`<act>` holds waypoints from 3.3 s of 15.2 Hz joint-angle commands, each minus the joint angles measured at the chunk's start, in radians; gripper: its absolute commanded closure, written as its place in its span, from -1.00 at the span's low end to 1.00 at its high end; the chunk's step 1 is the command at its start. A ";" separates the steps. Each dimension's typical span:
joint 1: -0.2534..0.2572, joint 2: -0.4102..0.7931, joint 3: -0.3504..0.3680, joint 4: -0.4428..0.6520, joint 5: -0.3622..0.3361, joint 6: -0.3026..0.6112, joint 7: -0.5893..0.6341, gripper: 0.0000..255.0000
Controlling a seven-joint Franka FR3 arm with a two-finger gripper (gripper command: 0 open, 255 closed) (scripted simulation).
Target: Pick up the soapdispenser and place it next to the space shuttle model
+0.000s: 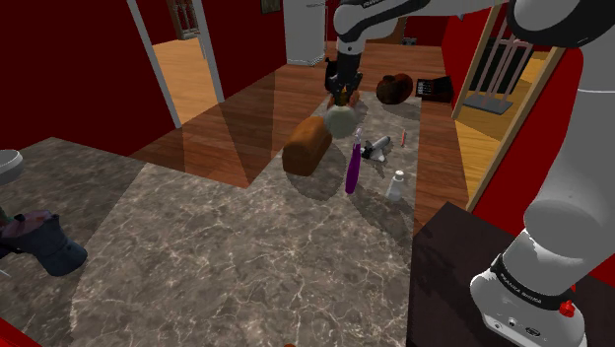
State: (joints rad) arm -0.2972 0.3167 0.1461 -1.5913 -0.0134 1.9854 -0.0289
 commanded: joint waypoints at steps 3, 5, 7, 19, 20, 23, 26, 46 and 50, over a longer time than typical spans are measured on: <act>-0.001 0.011 -0.001 -0.039 -0.001 0.051 -0.001 1.00; -0.001 0.017 -0.002 -0.057 -0.002 0.075 -0.001 1.00; 0.000 0.025 -0.002 -0.074 -0.003 0.099 -0.001 1.00; 0.002 0.084 -0.006 -0.154 -0.013 0.238 0.002 1.00; 0.002 0.090 -0.007 -0.159 -0.013 0.249 0.002 1.00; 0.003 0.109 -0.008 -0.173 -0.016 0.282 0.003 1.00; 0.004 0.119 -0.009 -0.179 -0.018 0.297 0.003 1.00; -0.003 0.049 -0.004 -0.150 -0.007 0.199 -0.003 -1.00; -0.003 0.049 -0.004 -0.150 -0.007 0.199 -0.003 -1.00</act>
